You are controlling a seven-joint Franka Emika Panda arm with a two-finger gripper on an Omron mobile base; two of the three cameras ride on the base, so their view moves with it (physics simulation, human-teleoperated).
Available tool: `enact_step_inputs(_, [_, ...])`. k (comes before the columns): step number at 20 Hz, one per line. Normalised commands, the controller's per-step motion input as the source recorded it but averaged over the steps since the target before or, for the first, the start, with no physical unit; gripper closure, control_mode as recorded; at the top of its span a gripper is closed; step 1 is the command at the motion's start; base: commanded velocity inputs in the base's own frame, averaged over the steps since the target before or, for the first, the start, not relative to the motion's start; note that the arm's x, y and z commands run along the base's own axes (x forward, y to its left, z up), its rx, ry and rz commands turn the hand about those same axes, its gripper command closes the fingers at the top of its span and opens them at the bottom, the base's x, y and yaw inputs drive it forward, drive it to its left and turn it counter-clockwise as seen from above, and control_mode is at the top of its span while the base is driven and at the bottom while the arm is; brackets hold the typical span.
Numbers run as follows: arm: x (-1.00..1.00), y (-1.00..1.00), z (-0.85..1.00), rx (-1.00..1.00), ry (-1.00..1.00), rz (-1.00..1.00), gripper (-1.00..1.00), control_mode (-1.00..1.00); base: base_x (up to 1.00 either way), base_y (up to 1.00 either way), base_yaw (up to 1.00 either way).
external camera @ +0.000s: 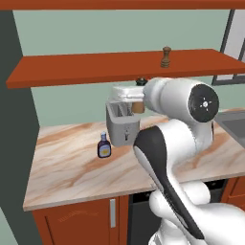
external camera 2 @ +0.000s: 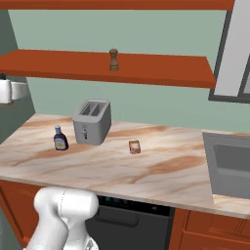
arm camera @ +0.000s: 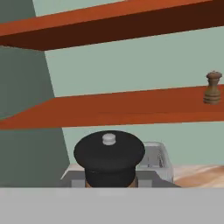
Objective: There are various items on the counter. Only move the condiments/shakers into the cabinet.
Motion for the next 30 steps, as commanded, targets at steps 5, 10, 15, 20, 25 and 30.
enact_step_inputs(5, [-0.05, -0.32, 0.3, 0.0, 0.29, -0.2, 1.0, -1.0, 0.0, 0.0, 0.0])
enact_step_inputs(10, [0.0, -0.01, 0.01, 0.0, -0.01, 0.0, 1.0, -1.0, 0.0, 0.0, 0.0])
enact_step_inputs(15, [0.0, -0.22, 0.0, -0.08, -0.3, 0.08, 1.0, -1.0, 0.0, 0.0, 0.0])
enact_step_inputs(20, [0.0, -0.1, 0.0, -0.03, -0.13, 0.02, 1.0, -1.0, 0.0, 0.0, 0.0])
enact_step_inputs(25, [0.01, -0.17, 0.06, 0.0, 0.0, 0.0, 1.0, -1.0, 0.0, 0.0, 0.0])
enact_step_inputs(30, [0.01, -0.4, 0.31, 0.01, -0.08, 0.0, 1.0, -1.0, 0.0, 0.0, 0.0])
